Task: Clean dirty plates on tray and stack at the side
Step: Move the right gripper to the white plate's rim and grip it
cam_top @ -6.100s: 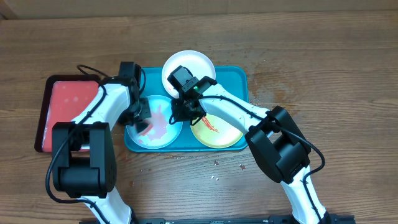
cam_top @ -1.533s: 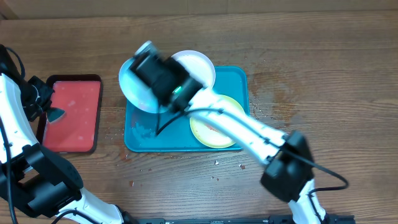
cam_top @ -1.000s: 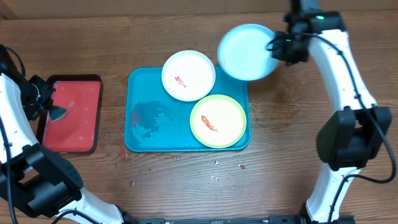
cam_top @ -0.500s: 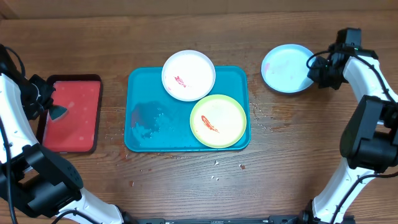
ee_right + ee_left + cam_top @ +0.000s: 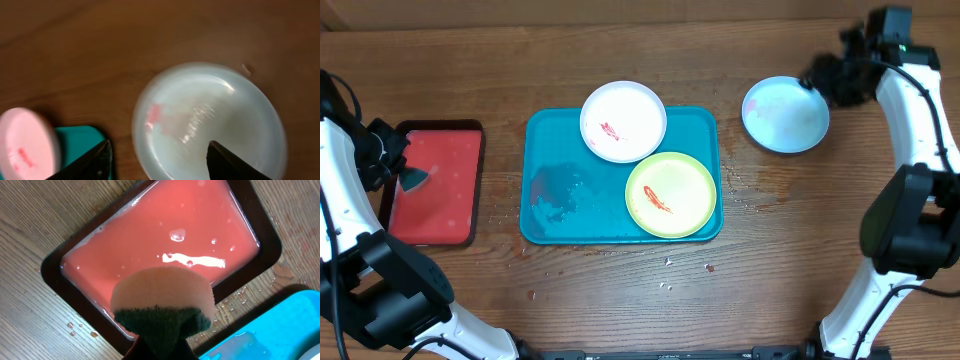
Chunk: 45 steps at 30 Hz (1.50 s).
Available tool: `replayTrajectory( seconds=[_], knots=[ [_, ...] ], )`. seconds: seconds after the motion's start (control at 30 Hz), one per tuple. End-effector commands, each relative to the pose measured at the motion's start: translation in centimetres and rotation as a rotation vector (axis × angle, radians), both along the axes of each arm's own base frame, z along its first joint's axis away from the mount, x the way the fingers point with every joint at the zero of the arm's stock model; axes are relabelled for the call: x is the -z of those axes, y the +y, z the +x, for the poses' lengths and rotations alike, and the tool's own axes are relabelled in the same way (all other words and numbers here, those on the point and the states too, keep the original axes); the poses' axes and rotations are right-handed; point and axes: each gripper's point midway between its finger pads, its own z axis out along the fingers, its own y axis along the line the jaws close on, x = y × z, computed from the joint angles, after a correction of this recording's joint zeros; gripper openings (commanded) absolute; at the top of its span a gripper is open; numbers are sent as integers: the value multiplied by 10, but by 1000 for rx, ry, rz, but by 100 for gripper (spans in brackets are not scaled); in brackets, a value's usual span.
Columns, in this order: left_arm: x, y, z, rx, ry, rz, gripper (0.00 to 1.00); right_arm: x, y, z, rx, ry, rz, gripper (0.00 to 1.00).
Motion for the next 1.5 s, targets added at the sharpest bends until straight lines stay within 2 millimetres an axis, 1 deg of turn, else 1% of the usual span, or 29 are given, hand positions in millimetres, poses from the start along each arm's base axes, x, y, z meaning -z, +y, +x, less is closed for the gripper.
replayTrajectory(
  seconds=[0.0, 0.03, 0.07, 0.1, 0.13, 0.2, 0.3, 0.37, 0.43, 0.57, 0.63, 0.67, 0.7, 0.73, 0.77, 0.87, 0.97, 1.13, 1.27, 1.33, 1.43, 1.47],
  knots=[
    [-19, -3, 7, 6, -54, 22, 4, -45, 81, 10, -306, -208, -33, 78],
    [-19, -4, 8, 9, -55, 22, 4, -43, 93, 12, -333, -226, -45, 83],
    [-19, -5, 8, 10, -54, 22, 4, -37, 114, 16, -375, -247, -57, 88],
    [-19, -6, 9, 13, -55, 22, 4, -32, 130, 19, -401, -259, -65, 91],
    [-19, -6, 9, 15, -55, 23, 4, -23, 151, 22, -430, -268, -83, 93],
    [-20, -8, 10, 19, -56, 23, 4, -6, 177, 26, -454, -272, -129, 94],
    [-19, -9, 11, 24, -55, 22, 4, 26, 218, 28, -487, -272, -210, 94],
    [-19, -11, 12, 36, -54, 25, 4, 45, 240, 27, -506, -271, -252, 96],
    [-19, -11, 12, 40, -54, 25, 4, 66, 256, 25, -510, -265, -310, 97],
    [-20, -11, 12, 43, -54, 26, 4, 90, 266, 24, -493, -253, -411, 98],
    [-20, -11, 12, 43, -54, 26, 4, 94, 268, 23, -495, -250, -420, 97],
    [-20, -11, 12, 43, -54, 26, 4, 95, 268, 22, -496, -247, -419, 95],
    [-20, -11, 12, 43, -54, 26, 4, 96, 269, 20, -502, -238, -414, 83],
    [-20, -11, 12, 43, -54, 26, 4, 98, 268, 19, -505, -230, -412, 69],
    [-20, -11, 12, 43, -54, 26, 4, 99, 268, 18, -504, -223, -412, 66],
    [-20, -11, 12, 43, -55, 26, 4, 102, 266, 13, -511, -199, -416, 65],
    [-20, -11, 12, 43, -55, 26, 4, 107, 267, 9, -526, -181, -404, 57],
    [-20, -11, 12, 43, -55, 26, 4, 118, 269, 7, -535, -165, -405, 58],
    [-20, -11, 12, 43, -55, 26, 4, 119, 269, 6, -538, -159, -403, 56],
    [-20, -11, 12, 43, -55, 26, 4, 119, 269, 6, -538, -160, -403, 53],
    [-20, -11, 12, 43, -54, 25, 4, 120, 270, 5, -543, -156, -397, 52],
    [-20, -11, 12, 43, -54, 25, 4, 121, 272, 4, -548, -156, -388, 50]
  ],
)
